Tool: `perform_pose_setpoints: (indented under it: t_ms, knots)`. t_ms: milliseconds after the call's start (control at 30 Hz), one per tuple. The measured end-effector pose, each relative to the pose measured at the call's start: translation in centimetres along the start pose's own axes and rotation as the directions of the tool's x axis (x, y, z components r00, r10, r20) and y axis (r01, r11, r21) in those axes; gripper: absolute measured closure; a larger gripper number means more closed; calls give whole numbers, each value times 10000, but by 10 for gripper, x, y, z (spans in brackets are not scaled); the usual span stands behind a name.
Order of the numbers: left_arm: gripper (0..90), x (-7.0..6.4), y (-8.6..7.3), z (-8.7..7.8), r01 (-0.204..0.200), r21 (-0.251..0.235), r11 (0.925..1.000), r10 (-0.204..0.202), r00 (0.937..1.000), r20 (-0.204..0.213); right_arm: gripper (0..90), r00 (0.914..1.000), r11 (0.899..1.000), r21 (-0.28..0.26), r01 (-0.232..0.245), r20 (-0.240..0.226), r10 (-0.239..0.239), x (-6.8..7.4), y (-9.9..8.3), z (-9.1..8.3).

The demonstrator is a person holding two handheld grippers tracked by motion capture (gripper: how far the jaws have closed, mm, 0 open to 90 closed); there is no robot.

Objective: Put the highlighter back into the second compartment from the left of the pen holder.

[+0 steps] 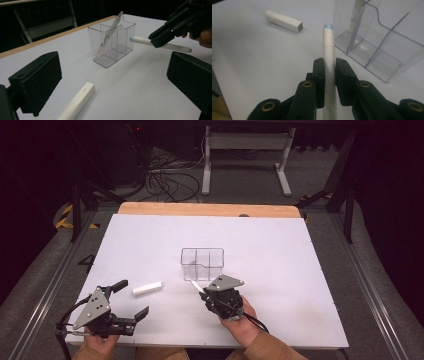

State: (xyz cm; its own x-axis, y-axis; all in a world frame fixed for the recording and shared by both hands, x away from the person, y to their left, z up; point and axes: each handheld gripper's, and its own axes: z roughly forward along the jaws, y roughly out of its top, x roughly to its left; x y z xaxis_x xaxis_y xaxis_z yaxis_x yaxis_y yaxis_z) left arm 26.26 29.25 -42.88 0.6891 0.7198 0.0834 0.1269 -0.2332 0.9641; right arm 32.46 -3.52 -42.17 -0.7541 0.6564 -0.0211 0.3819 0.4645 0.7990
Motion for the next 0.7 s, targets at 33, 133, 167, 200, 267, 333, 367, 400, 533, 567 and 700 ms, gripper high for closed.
perform_pose_setpoints:
  t_ms: [33,133,167,200,267,333,367,400,533,567,700]
  knots:
    - [5,0,0,0,-2,6,10000,2,10000,-6,787,10000,9999,-151,5,-30,-5,-1,0,-2]
    - [5,0,0,0,22,13,10000,-22,10000,10,787,9996,9989,-471,-85,-258,73,-4,3,-6]
    - [5,0,0,0,8,7,10000,-8,10000,4,787,9994,9979,-624,-149,-322,129,-5,3,-7]
    - [5,0,0,0,8,7,10000,-8,10000,3,787,9992,9968,-773,-182,-370,154,-6,4,-9]
    - [5,0,0,0,14,3,10000,-14,10000,1,787,9991,9942,-1052,-213,-394,172,-8,5,-13]
    - [4,0,0,0,7,3,10000,-7,10000,-7,788,9994,9912,-1317,-155,-342,110,-8,6,-16]
    - [5,0,0,0,5,3,10000,-5,10000,-8,787,9994,9896,-1428,-146,-337,99,-8,7,-18]
    - [5,0,0,0,6,2,10000,-6,10000,-5,787,9993,9886,-1497,-149,-355,97,-9,8,-19]
    - [5,0,0,0,24,4,10000,-24,10000,3,787,9993,9809,-1941,-149,-362,81,-11,12,-25]
    - [5,0,0,0,22,1,10000,-22,10000,6,787,9993,9783,-2068,-152,-370,77,-12,12,-26]
    - [4,0,0,0,25,7,10000,-25,10000,1,787,9995,9724,-2332,-83,-319,9,-13,16,-31]
